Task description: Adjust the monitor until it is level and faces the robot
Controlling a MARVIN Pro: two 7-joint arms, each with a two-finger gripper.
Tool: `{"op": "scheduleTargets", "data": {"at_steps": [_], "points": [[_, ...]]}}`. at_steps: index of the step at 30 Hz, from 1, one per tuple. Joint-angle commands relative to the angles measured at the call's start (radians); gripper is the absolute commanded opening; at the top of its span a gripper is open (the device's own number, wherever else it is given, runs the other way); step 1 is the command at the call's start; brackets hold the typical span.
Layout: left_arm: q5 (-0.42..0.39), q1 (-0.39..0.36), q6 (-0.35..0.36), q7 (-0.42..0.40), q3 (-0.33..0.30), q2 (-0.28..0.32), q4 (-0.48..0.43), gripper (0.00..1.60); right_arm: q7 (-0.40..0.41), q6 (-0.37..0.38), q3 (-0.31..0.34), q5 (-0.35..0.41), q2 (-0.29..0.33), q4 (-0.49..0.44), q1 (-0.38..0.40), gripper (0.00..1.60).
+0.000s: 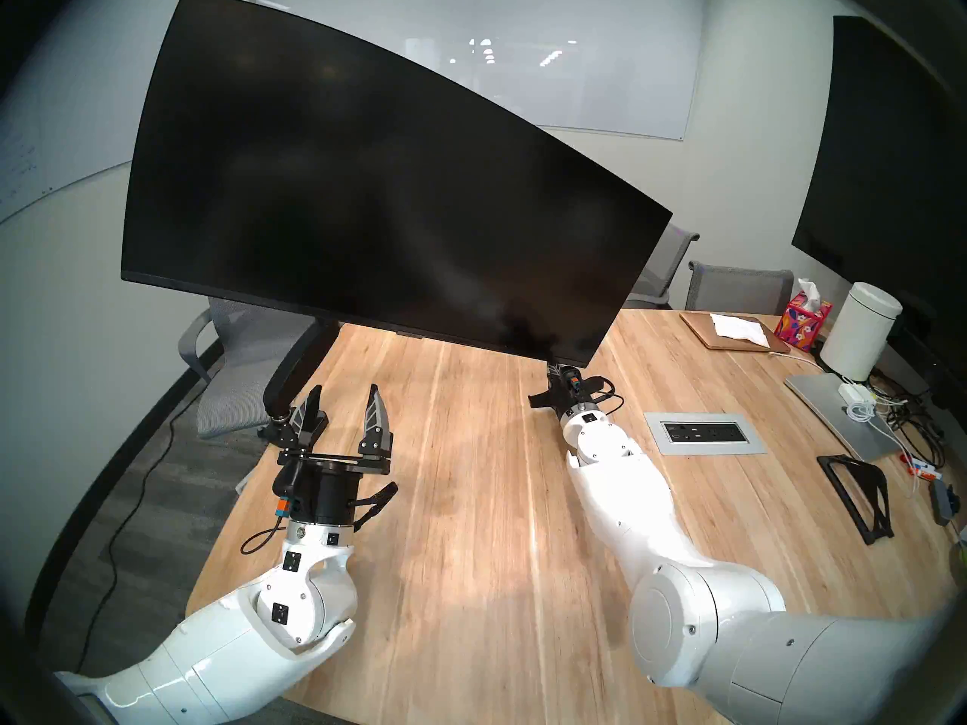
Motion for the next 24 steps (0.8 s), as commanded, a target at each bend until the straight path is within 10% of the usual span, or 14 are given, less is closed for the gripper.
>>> {"op": "scheduleTargets", "data": {"at_steps": [1,24], "points": [[0.000,-0.003,-0.003,0.000,-0.002,-0.001,-0.011,1.60,-0.021,-0.050,-0.007,-0.001,0.000,-0.073,0.086,0.00],[0.001,-0.003,-0.003,0.000,-0.002,-0.001,-0.010,1.60,-0.055,-0.052,-0.015,-0.008,0.025,-0.080,0.112,0.00]]}}
